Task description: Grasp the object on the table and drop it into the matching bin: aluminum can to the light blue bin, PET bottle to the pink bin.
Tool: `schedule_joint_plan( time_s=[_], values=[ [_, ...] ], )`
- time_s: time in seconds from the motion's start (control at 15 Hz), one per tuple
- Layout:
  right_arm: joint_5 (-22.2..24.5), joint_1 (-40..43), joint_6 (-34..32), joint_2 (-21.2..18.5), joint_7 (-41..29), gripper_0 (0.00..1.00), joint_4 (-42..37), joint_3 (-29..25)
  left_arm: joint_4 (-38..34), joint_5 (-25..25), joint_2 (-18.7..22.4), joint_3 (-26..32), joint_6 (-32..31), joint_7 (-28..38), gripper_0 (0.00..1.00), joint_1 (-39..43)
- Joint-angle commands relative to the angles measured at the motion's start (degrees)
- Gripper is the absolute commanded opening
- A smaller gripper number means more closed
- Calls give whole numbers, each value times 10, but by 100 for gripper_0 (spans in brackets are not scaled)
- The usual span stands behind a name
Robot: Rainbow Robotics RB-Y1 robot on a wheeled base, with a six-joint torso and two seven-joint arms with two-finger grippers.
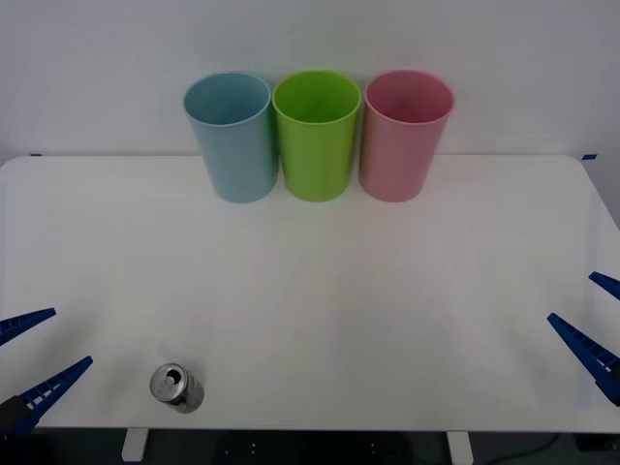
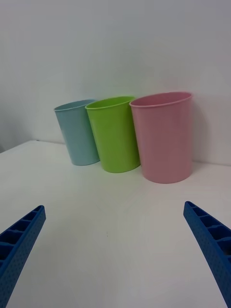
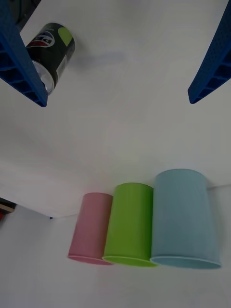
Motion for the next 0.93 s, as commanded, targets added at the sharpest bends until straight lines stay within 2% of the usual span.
schedule_joint_plan(
  time_s=[0.07, 0.33, 0.6, 0.93],
  values=[
    [0, 0, 0, 0, 0, 100, 0, 0, 45, 0, 24, -19, -12, -64, 100, -8],
    [0, 0, 0, 0, 0, 100, 0, 0, 126, 0, 71, -61, -54, -150, 100, -30],
    [0, 0, 0, 0, 0, 100, 0, 0, 173, 0, 83, -100, -71, -216, 100, -47],
    [0, 0, 0, 0, 0, 100, 0, 0, 179, -1, 83, -142, -71, -229, 100, -52]
  ],
)
